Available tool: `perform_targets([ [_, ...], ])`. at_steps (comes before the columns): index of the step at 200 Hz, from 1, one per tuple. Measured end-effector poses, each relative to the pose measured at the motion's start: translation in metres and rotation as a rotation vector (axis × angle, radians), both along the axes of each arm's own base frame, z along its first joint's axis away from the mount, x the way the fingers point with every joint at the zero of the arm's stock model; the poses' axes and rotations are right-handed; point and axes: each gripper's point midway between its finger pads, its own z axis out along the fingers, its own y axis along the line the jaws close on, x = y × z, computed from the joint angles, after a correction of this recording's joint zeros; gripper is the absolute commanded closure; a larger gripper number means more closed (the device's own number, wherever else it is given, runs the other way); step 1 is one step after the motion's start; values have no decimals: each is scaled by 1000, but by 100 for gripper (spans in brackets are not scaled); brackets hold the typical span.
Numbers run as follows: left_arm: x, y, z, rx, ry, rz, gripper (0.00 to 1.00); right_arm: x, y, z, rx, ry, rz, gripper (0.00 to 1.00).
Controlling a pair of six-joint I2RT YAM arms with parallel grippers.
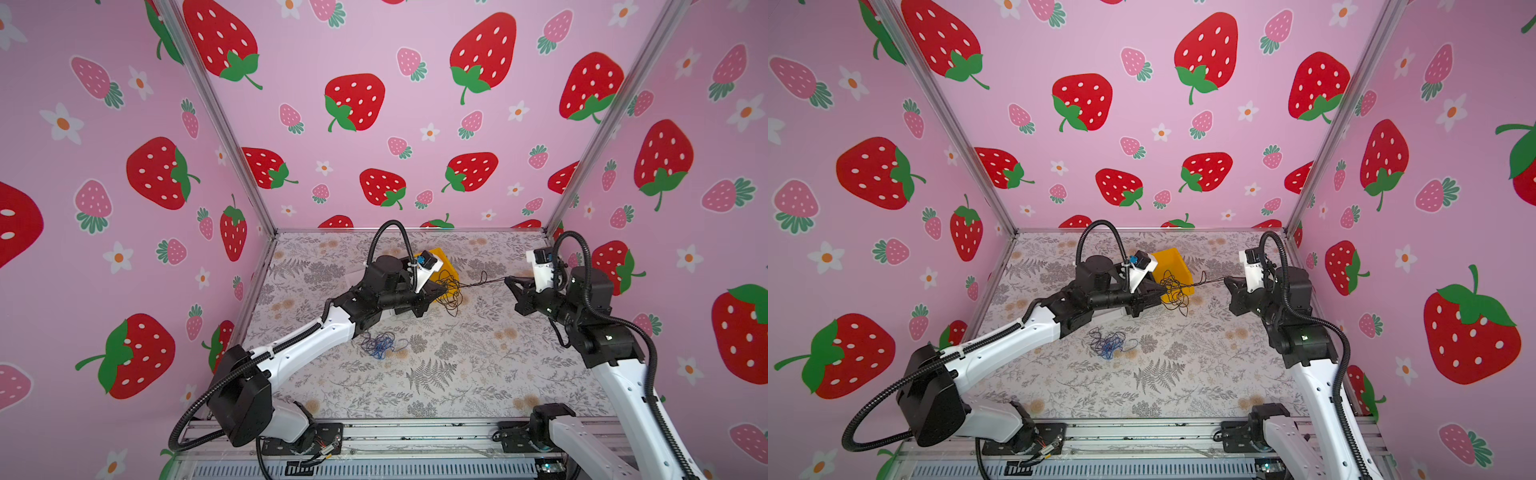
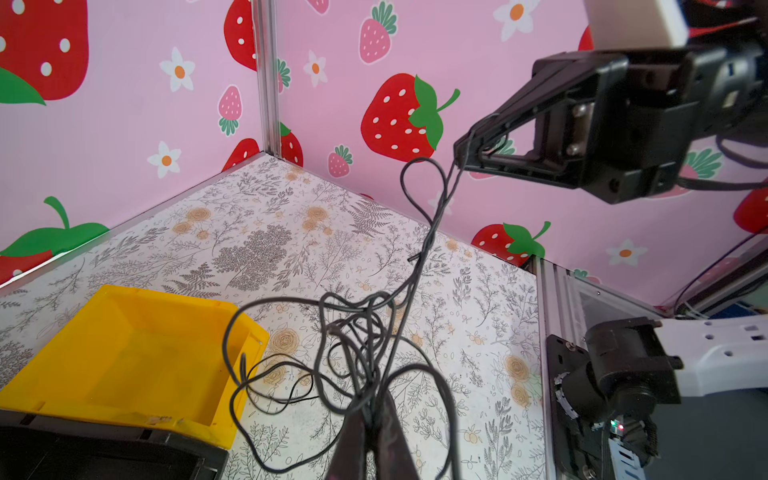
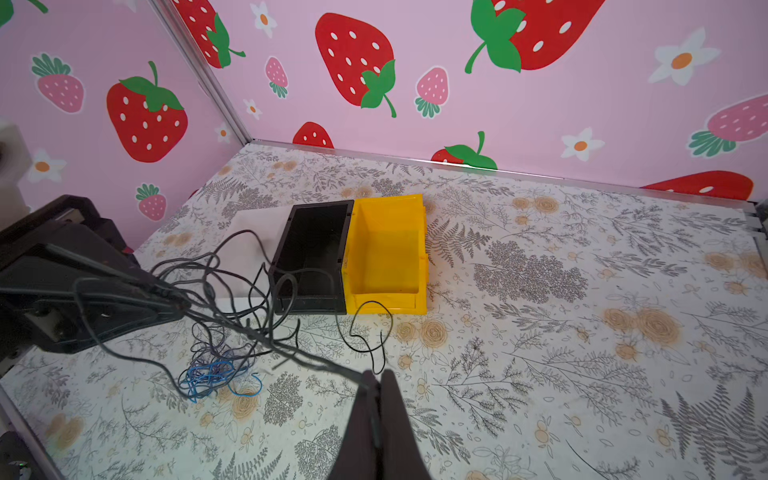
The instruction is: Untangle the cables
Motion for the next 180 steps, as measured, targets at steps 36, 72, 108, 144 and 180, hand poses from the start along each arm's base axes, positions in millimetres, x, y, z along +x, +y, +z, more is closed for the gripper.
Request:
perform_targets([
  [36,-11,2,-3,9,-5,-39,91,1,-4,-9,-19,29,-3,95],
  [72,-21,6,-25,78,63,-70,91,10,-17,-43,-45,113,-48,57],
  [108,-30,5,-54,161,137,-97,91,13,-31,-66,-84,165,-115,49],
  [144,-37,0,-63,200,155,-134,91,4,4,-61,6,139,48,42],
  [180,-41,-8,-54,202,107,-169,92,-29,66,-77,94,144,317,39],
])
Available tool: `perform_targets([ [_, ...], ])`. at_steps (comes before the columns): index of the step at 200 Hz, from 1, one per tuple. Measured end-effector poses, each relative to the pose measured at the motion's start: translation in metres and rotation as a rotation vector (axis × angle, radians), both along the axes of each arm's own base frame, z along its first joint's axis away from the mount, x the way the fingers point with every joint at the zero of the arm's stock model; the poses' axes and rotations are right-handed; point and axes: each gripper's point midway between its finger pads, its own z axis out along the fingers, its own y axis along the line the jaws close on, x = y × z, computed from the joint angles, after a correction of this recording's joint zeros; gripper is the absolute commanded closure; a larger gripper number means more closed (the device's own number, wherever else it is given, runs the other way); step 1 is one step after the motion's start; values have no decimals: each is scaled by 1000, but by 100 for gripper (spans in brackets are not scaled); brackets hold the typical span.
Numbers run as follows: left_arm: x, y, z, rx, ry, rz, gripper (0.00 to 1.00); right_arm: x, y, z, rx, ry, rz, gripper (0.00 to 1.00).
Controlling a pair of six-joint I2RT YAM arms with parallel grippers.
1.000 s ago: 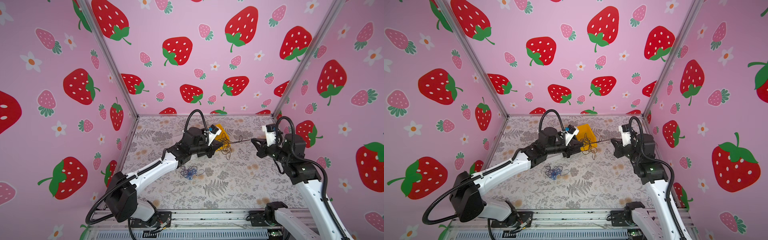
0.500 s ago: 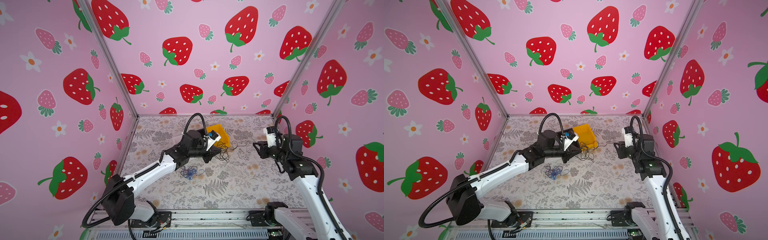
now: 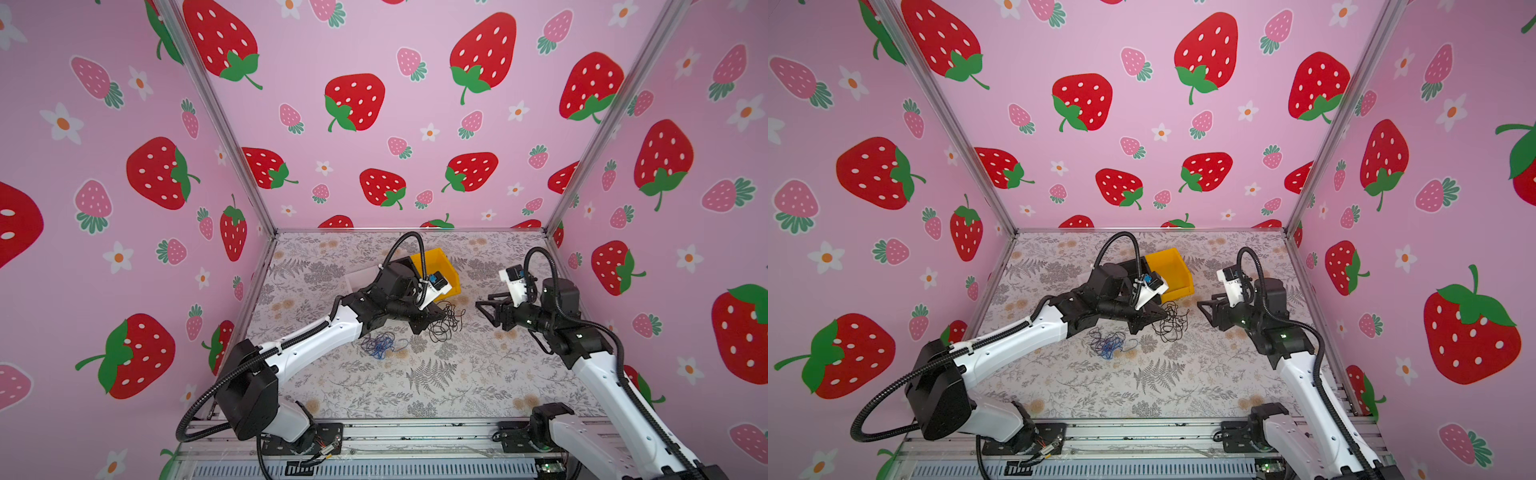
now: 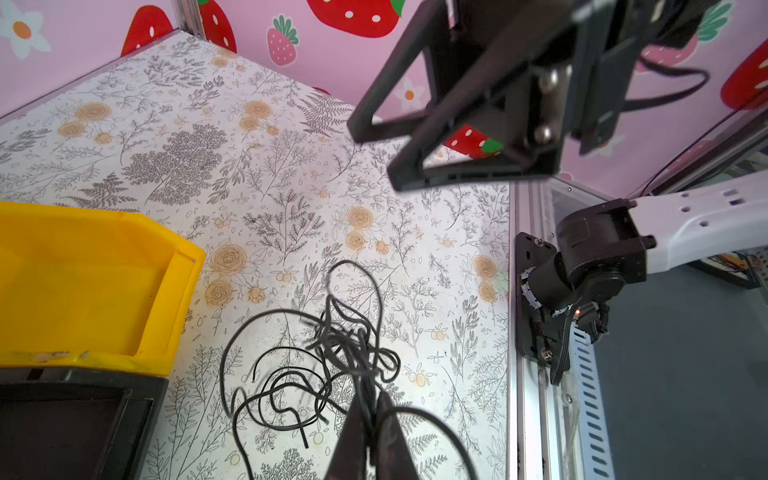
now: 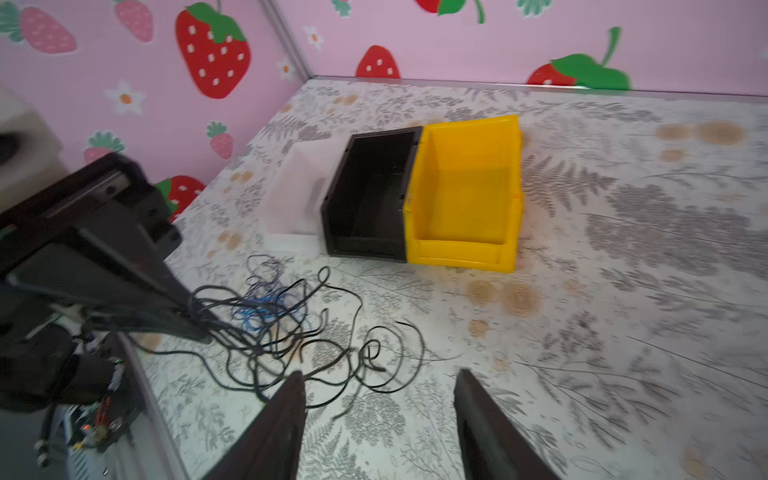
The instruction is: Untangle the cables
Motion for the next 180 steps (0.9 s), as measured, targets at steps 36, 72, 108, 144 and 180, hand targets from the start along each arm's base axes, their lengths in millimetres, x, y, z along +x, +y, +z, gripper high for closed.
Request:
perform_targets([
  [36,-7,-4,1,6,-24,-37,93,-16,30,-8,58,22,120,39],
  [72,-12,-8,6,3,-51,-67,93,-18,43,-14,116,41,161,51],
  [108,-14,-10,9,3,-69,-81,92,-18,48,-8,160,40,181,87],
  [144,-13,-10,9,10,-84,-80,89,-19,44,10,176,-38,160,100],
  [180,-9,-8,7,29,-106,-64,85,-15,29,35,174,-153,80,100],
])
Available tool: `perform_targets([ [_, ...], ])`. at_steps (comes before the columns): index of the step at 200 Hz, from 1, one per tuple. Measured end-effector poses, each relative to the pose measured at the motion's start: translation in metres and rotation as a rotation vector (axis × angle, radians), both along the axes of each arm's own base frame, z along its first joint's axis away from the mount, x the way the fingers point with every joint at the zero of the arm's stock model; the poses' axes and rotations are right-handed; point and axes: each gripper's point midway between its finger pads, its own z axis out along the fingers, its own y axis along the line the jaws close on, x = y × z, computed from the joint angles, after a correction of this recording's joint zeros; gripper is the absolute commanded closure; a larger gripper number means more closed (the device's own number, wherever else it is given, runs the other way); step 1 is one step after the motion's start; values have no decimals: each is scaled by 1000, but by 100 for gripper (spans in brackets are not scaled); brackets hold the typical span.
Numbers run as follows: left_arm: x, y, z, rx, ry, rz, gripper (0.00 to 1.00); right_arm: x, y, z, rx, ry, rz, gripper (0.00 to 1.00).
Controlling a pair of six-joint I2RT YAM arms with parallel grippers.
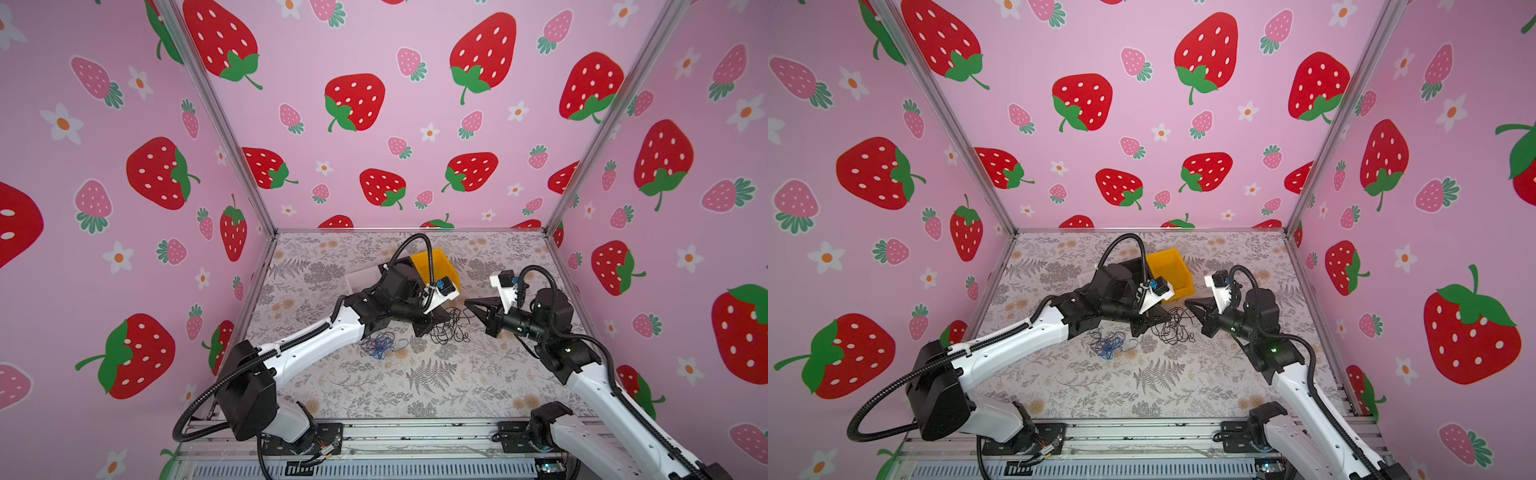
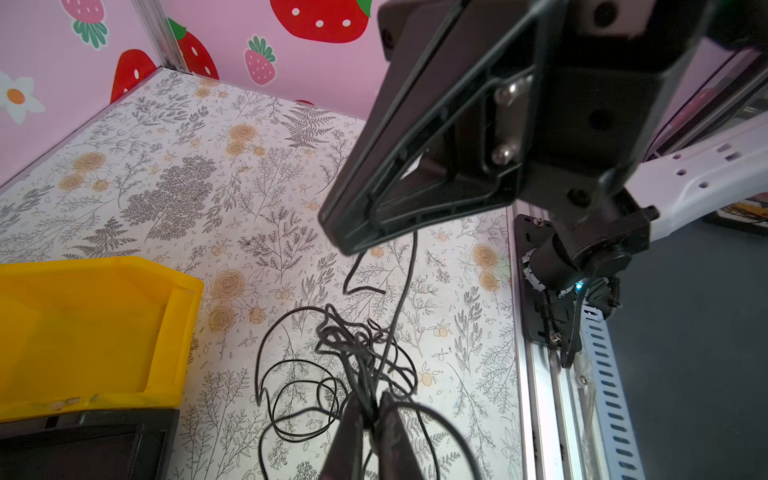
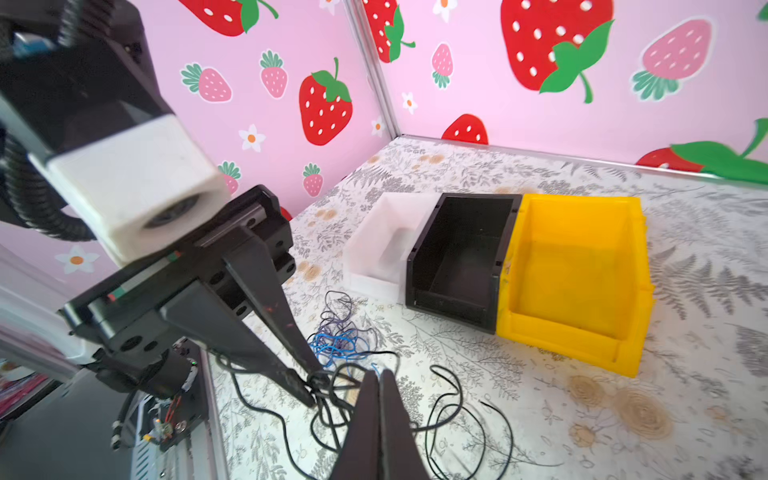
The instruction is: Untangle the cables
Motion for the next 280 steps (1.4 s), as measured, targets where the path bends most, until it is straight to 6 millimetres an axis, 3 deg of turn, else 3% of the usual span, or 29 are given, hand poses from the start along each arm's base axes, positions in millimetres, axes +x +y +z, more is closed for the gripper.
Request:
perform_targets([
  [59,1,11,-1,16,-25,42,82,25,-26,1,-98,2,-163,100],
  [101,5,13,-11,37,-20,63,43,26,-28,14,-112,-16,-176,100],
  [131,16,3,-20,24,-23,72,30,25,-24,36,-101,-56,-145,100],
  [167,30,-16,-38,-10,-16,77,25,22,-16,63,-77,-97,-90,100],
  [204,38,-35,-39,-79,-34,72,23,23,-11,65,-85,-97,-56,100],
  [249,32,-60,-33,-130,-51,19,26,31,-5,58,-98,-70,-35,100],
  [268,27,-69,-32,-145,-56,-3,32,32,-4,58,-95,-69,-27,100],
  [280,25,-72,-33,-148,-56,-11,43,32,-3,59,-93,-72,-24,100],
])
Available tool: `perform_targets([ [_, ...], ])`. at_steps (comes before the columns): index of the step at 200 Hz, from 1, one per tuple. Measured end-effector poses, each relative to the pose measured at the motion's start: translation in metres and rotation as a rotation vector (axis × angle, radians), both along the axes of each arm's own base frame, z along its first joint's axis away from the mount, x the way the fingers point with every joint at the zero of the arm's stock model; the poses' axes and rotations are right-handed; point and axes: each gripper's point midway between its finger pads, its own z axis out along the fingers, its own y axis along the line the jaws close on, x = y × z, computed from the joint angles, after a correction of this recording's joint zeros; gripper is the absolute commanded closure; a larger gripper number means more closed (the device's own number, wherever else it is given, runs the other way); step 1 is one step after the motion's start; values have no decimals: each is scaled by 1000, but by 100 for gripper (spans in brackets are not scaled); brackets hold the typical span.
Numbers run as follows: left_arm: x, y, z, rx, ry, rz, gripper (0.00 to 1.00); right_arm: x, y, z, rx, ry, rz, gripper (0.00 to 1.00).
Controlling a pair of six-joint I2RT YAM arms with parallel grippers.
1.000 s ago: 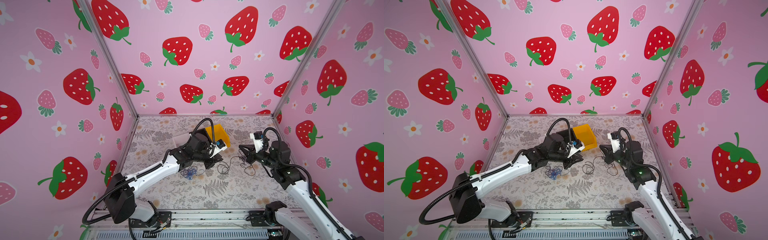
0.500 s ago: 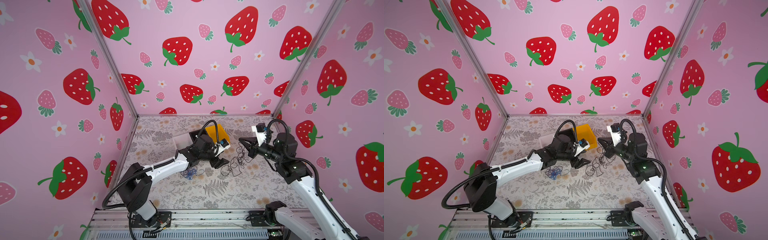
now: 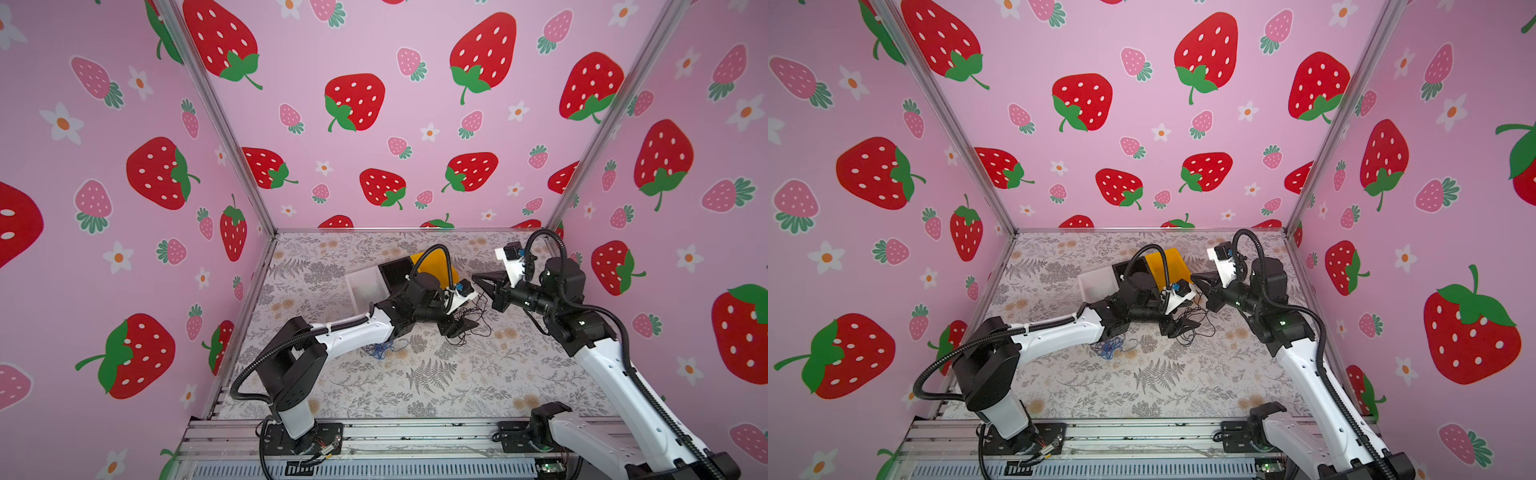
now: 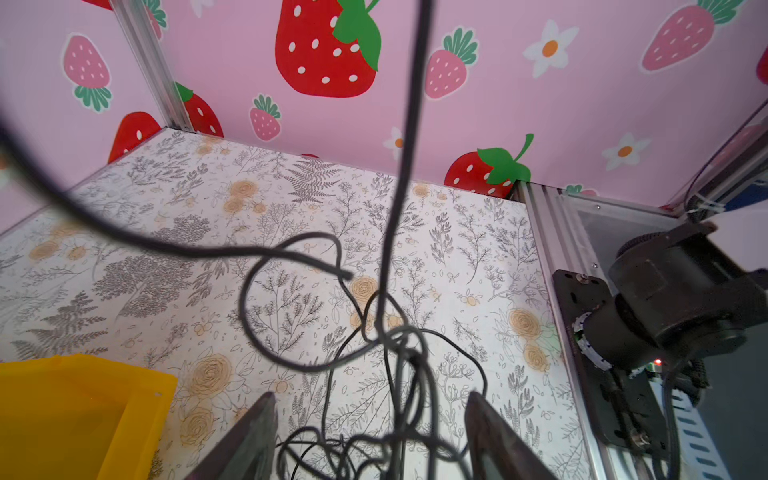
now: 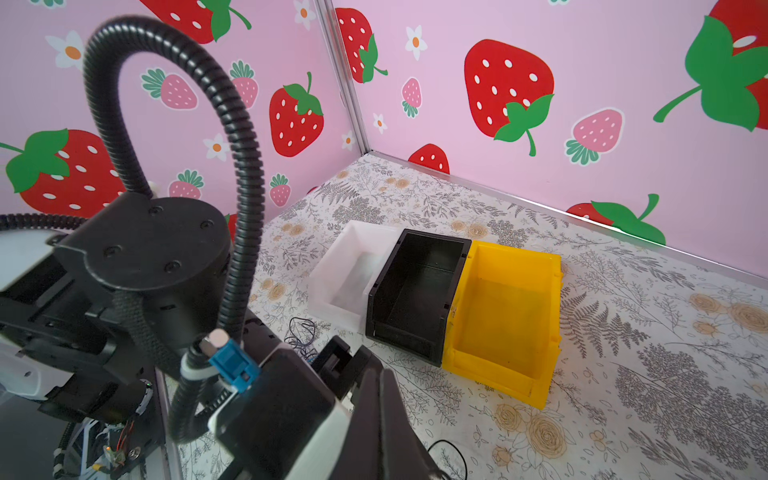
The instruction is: Untangle the cables
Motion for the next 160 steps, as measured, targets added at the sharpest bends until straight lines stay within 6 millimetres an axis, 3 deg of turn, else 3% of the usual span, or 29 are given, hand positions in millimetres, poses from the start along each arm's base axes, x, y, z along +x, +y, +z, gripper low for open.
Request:
perform_targets([
  [15,-1,-3,-3,0,3,-9,60,0,0,1,1,-2,1,100],
  [49,0,-3,-1,-2,-1,-3,63,5,-4,-2,-16,-2,-36,100],
  [77,1,-1,10,-17,-21,6,87,11,-10,-6,-33,7,-75,100],
  [108,2,-1,20,-33,-39,11,88,14,-12,-7,-39,7,-95,100],
  [124,3,-2,22,-35,-42,10,100,14,-13,-7,-39,7,-98,100],
  [160,6,-4,27,-30,-49,17,100,22,-22,-11,-56,13,-154,100],
])
